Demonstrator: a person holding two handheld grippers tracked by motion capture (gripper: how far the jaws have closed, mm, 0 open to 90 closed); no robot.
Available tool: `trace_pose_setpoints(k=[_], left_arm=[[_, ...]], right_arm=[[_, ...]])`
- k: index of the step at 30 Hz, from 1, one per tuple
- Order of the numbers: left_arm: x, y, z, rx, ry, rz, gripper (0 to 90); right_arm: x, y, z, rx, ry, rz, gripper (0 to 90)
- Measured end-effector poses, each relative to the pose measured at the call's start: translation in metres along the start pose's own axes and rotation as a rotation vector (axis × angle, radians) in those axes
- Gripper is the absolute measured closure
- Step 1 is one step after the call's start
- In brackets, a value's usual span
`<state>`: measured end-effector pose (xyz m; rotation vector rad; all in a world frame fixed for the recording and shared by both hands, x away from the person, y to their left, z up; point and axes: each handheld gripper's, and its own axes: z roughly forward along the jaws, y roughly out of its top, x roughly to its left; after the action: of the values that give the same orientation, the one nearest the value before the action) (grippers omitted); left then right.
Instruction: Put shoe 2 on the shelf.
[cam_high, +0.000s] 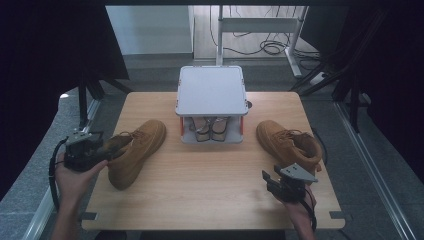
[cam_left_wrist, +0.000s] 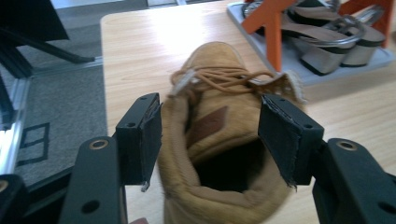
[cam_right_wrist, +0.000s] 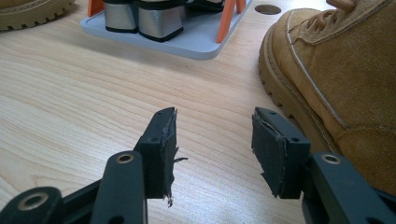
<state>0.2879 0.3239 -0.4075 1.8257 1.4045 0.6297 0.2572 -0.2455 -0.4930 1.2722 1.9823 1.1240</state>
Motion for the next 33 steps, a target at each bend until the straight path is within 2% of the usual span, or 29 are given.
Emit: trace_pose_setpoints(k=[9,17,23,27,30,33], left_arm=[[0.016,0.0,0.012,0.044,0.02,-0.02,39.6],[0.019,-0.003,0.023,0.09,0.034,-0.009,41.2],[0.022,-0.002,0.032,0.127,0.038,-0.001,43.8],[0.024,-0.002,0.037,0.143,0.034,-0.001,44.4],[0.024,-0.004,0.04,0.156,0.03,0.001,44.4],[0.025,-0.005,0.042,0.168,0.025,0.005,44.4]], right_arm=[[0.0,-0.001,0.002,0.009,-0.001,0.0,49.8],[0.002,-0.001,0.003,0.014,0.005,-0.005,49.4],[0.003,0.003,0.0,-0.004,0.014,-0.011,49.3],[0.004,0.019,-0.011,-0.045,0.06,-0.034,48.3],[-0.001,0.037,-0.025,-0.097,0.073,-0.036,48.2],[-0.009,0.052,-0.034,-0.105,0.062,-0.047,47.9]])
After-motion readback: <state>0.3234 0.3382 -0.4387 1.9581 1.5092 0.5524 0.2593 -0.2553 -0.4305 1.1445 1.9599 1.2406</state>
